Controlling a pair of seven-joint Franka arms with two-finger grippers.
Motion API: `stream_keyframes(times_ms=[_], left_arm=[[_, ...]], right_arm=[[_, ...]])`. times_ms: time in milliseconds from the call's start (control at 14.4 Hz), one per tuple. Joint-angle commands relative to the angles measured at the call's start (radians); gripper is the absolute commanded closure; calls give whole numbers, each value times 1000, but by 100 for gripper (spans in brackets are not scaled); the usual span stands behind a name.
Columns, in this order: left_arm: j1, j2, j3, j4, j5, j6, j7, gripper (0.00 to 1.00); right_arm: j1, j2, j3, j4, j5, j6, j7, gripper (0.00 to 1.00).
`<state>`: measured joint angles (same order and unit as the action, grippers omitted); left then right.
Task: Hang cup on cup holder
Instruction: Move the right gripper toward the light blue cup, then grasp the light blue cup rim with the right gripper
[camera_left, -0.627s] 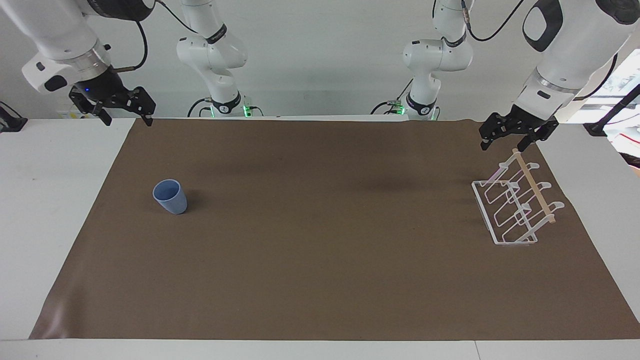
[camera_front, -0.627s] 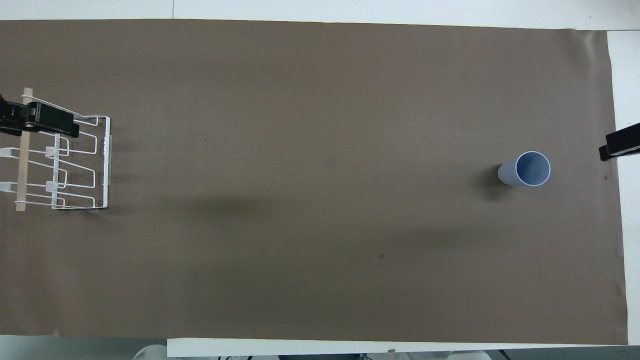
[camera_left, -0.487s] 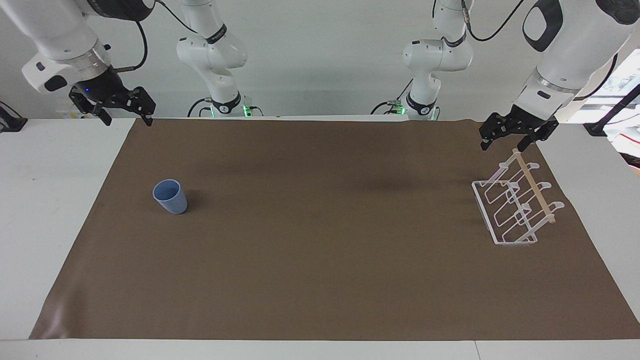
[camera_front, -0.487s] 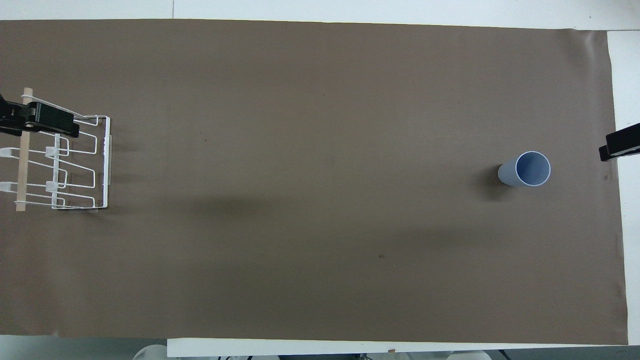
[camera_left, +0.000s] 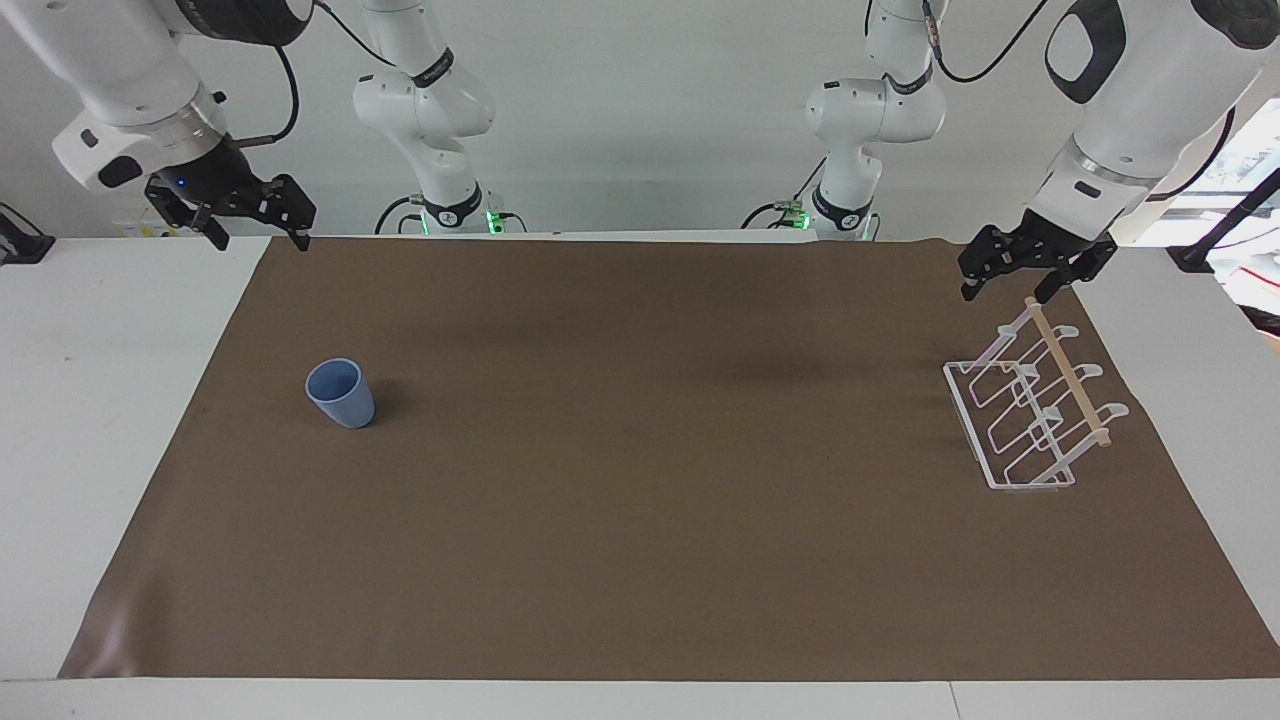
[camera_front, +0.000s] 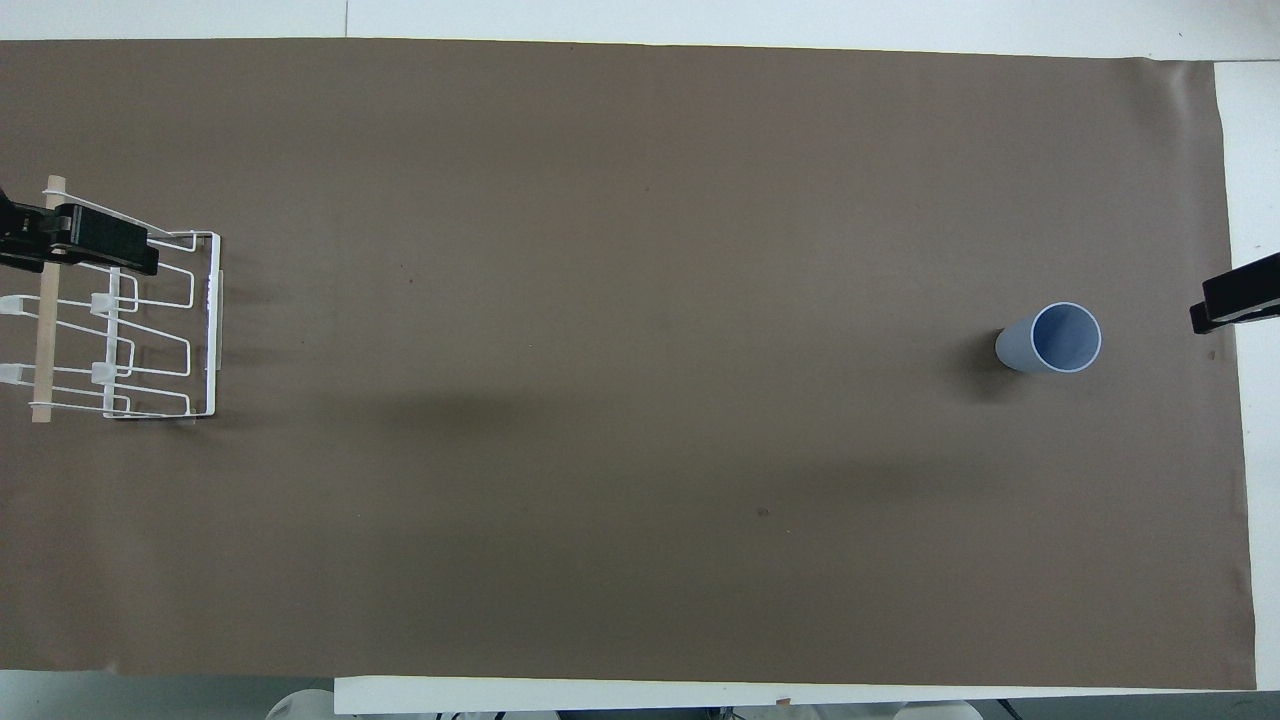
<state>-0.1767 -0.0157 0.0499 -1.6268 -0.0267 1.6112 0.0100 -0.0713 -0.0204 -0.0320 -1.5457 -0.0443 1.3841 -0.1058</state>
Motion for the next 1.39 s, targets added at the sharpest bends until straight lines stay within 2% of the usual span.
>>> stream_keyframes(times_ms=[0, 278, 557, 835, 975, 1184, 1323], left_arm=[[3, -7, -1, -7, 7, -7, 7, 0], [3, -7, -1, -5, 7, -7, 7, 0], [3, -7, -1, -7, 7, -7, 7, 0], [3, -7, -1, -7, 7, -5, 7, 0], [3, -7, -1, -5, 7, -7, 7, 0], [3, -7, -1, -7, 7, -5, 7, 0], [3, -9, -1, -7, 7, -7, 7, 0]], right_arm=[[-12, -33, 4, -85, -2, 119, -63, 0], [-64, 0, 4, -284, 4, 376, -112, 0], [-105, 51, 6, -384, 23, 498, -132, 0], [-107, 60, 4, -557, 24, 697, -231, 0], [-107, 62, 4, -589, 24, 727, -255, 0], [-127, 68, 4, -593, 23, 733, -275, 0], [-127, 89, 4, -594, 24, 782, -276, 2]])
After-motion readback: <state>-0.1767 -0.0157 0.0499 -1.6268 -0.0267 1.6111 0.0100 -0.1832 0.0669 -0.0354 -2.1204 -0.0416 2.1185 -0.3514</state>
